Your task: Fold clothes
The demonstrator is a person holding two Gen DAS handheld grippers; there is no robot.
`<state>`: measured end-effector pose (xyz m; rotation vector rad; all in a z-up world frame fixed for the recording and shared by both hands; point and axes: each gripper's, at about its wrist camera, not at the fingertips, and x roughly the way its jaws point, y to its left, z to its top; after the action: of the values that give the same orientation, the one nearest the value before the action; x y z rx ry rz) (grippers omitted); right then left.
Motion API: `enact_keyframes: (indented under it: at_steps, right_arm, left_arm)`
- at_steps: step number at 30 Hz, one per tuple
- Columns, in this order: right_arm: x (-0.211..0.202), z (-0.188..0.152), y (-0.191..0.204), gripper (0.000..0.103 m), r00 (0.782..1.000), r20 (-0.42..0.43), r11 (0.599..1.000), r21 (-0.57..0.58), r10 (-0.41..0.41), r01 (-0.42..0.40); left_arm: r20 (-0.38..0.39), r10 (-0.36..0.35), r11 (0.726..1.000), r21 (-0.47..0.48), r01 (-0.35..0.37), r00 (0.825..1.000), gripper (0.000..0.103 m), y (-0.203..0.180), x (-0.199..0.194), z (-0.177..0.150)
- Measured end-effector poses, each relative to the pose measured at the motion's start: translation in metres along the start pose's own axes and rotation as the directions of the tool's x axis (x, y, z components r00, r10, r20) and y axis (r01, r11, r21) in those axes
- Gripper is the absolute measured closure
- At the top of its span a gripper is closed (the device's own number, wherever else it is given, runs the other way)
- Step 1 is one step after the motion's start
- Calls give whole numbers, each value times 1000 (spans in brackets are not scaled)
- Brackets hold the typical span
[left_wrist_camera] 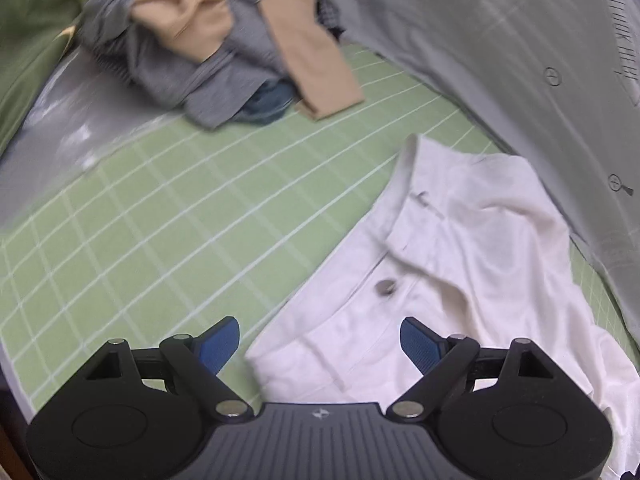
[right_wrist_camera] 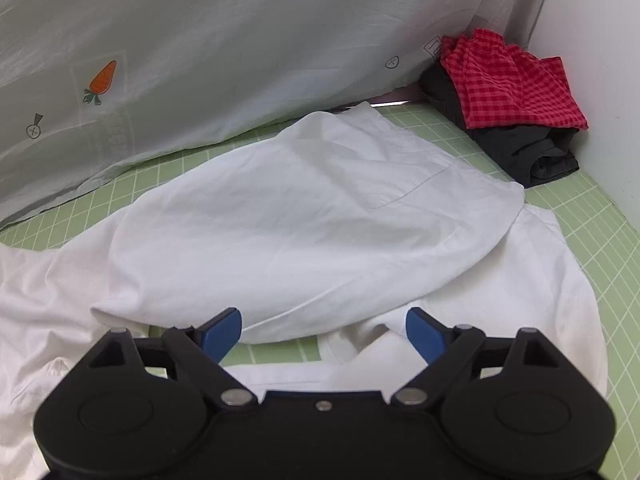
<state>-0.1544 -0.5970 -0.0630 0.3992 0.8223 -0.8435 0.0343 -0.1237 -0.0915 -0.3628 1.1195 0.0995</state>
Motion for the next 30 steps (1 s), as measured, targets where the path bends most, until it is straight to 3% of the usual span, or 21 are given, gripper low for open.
enact_keyframes:
  at_steps: [4, 9, 10, 11, 13, 14, 16, 23, 30]
  right_arm:
    - [-10, -11, 6, 13, 1000, -12, 999, -36, 26, -26]
    - [-22, -22, 14, 13, 999, -23, 995, -93, 38, -40]
    - [-25, -23, 14, 13, 999, -19, 994, -103, 38, -40]
    - [-29, -25, 15, 13, 999, -13, 993, -111, 35, -36]
    - [-35, -29, 14, 13, 1000, -7, 993, -117, 26, -27]
    - [-38, -31, 14, 13, 1000, -10, 993, -113, 23, -24]
    - [-42, -37, 13, 13, 1000, -15, 994, -104, 15, -17]
    - [-65, -64, 16, 13, 1000, -30, 997, -80, -7, 4]
    - [-86, -87, 22, 13, 999, -42, 999, -51, -20, 18]
  left_arm:
    - [-65, -50, 993, -114, 42, 997, 15, 26, 10, -18]
    - [-92, -76, 990, -122, 64, 993, 20, 25, 22, -28]
    - [-92, -88, 991, -113, 77, 992, 30, 24, 23, -28]
    - [-94, -95, 990, -114, 84, 991, 47, 23, 24, -28]
    - [-98, -108, 989, -115, 96, 989, 58, 23, 26, -28]
    - [-100, -114, 988, -116, 103, 988, 70, 22, 27, -28]
    - [-95, -139, 984, -125, 126, 986, 77, 25, 27, -27]
    - [-73, -143, 971, -201, 125, 987, 82, 78, 23, 6]
    - [44, -40, 984, -171, 47, 998, 83, 134, 8, 57]
